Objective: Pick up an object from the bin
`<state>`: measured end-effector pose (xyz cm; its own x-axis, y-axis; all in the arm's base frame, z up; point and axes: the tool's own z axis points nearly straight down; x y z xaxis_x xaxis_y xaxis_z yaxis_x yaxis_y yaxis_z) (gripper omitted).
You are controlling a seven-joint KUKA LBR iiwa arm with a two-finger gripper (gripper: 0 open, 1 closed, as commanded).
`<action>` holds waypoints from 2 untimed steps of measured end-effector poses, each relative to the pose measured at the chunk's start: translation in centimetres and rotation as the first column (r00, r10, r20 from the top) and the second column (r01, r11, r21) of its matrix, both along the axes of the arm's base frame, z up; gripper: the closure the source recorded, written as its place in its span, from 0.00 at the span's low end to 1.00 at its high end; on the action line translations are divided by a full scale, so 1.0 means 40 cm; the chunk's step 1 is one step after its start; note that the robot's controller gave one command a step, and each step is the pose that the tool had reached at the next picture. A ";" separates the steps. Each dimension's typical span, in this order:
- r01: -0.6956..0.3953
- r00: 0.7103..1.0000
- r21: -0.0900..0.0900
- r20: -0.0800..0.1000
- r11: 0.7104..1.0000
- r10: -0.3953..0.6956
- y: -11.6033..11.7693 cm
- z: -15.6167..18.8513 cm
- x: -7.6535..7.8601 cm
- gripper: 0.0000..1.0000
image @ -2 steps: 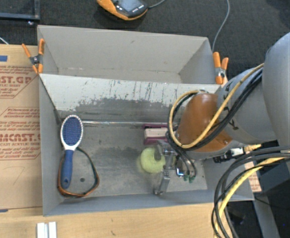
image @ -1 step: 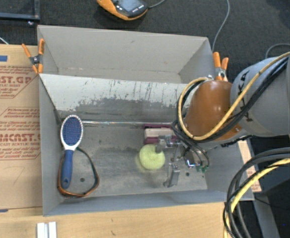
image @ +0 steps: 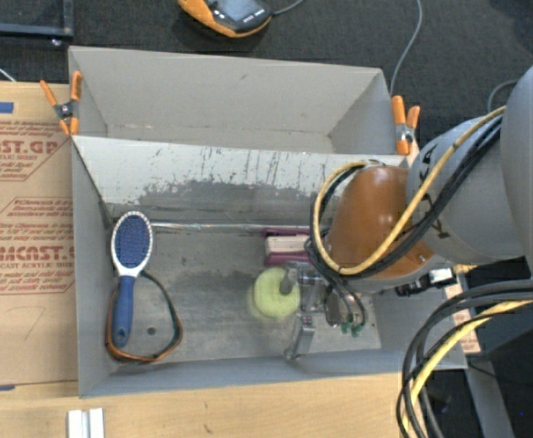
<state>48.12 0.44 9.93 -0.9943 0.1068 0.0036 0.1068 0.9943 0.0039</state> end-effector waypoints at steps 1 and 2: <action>0.099 0.995 0.000 0.010 0.995 -0.099 -0.033 -0.071 0.018 0.00; 0.028 1.000 -0.002 0.006 1.000 -0.028 -0.022 -0.070 0.022 1.00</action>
Offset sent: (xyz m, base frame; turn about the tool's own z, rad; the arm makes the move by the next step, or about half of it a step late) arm 0.0072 -0.0071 -0.0293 0.0245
